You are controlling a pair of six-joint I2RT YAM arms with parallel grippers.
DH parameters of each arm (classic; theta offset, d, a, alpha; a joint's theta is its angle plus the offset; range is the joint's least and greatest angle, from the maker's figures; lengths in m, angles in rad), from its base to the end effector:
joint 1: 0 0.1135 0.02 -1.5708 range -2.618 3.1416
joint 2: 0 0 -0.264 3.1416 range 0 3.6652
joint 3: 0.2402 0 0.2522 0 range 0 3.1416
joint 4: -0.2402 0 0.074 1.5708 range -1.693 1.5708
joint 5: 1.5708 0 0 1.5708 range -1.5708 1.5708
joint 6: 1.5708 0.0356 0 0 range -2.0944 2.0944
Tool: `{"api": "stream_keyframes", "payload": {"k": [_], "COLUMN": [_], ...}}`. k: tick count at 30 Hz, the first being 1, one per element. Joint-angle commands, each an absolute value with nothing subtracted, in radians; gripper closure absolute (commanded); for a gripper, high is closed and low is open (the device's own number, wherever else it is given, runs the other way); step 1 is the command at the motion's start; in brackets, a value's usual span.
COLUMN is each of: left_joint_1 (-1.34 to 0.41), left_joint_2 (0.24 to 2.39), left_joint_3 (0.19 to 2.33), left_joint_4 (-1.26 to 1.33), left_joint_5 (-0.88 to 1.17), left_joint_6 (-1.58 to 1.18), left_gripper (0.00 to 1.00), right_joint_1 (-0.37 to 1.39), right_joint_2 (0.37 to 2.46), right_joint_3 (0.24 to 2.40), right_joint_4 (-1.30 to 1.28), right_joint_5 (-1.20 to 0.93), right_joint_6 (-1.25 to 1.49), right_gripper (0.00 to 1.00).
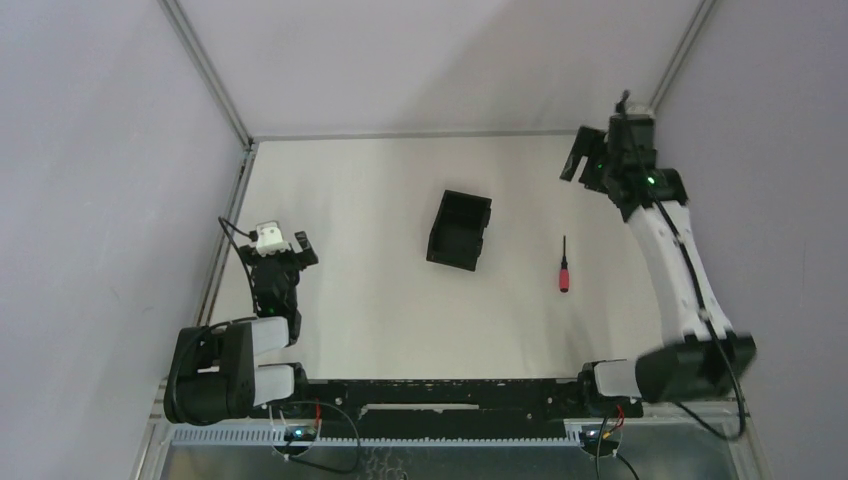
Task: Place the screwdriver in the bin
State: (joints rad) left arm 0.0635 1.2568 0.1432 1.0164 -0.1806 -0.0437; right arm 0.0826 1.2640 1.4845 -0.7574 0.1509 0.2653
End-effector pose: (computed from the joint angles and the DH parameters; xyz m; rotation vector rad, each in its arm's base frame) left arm 0.2081 0.0196 0.1607 -0.2256 1.6537 0.1655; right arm 0.2596 0.0161 0.4214 0.2814 2.0824 0.0503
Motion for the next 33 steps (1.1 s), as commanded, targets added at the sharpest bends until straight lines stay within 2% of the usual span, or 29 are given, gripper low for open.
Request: {"api": "stream_keyframes", "payload": {"k": [1,6,13,19,21,22,27,33], "left_joint_1": [0.058,0.058,0.059,0.059,0.059,0.059,0.058,0.058], "left_joint_2": [1.259,1.259,1.258,1.258,1.258,1.258,1.259,1.258], "left_joint_3": [0.192,0.192,0.192,0.191,0.192,0.192,0.193,0.192], "left_joint_4": [1.059,1.058,1.058,1.058,1.058,1.059,1.058,1.058], "left_joint_5": [-0.183,-0.184,-0.183,-0.183,-0.183,-0.183,-0.184,-0.184], "left_joint_6": [-0.026,-0.026,-0.026,-0.026,-0.026,-0.026,-0.026,-0.026], "left_gripper": [0.0,0.0,0.0,0.0,0.0,0.0,0.0,0.0], "right_joint_1": [0.037,0.031,0.031,0.031,0.032,0.031,0.032,0.031], "right_joint_2": [1.428,1.62,1.827,1.869,1.853,1.839,1.748,1.76], "right_joint_3": [1.379,1.252,1.183,1.173,1.187,1.207,1.428,1.795], "right_joint_4": [-0.92,-0.826,-0.747,-0.736,-0.759,-0.78,-0.998,-1.329], "right_joint_5": [0.097,0.092,0.08,0.079,0.085,0.087,0.081,0.136], "right_joint_6": [0.247,0.234,0.229,0.207,0.202,0.2,0.188,0.198], "right_gripper": [0.11,0.19,0.44,0.75,0.97,1.0,1.0,1.0]}}
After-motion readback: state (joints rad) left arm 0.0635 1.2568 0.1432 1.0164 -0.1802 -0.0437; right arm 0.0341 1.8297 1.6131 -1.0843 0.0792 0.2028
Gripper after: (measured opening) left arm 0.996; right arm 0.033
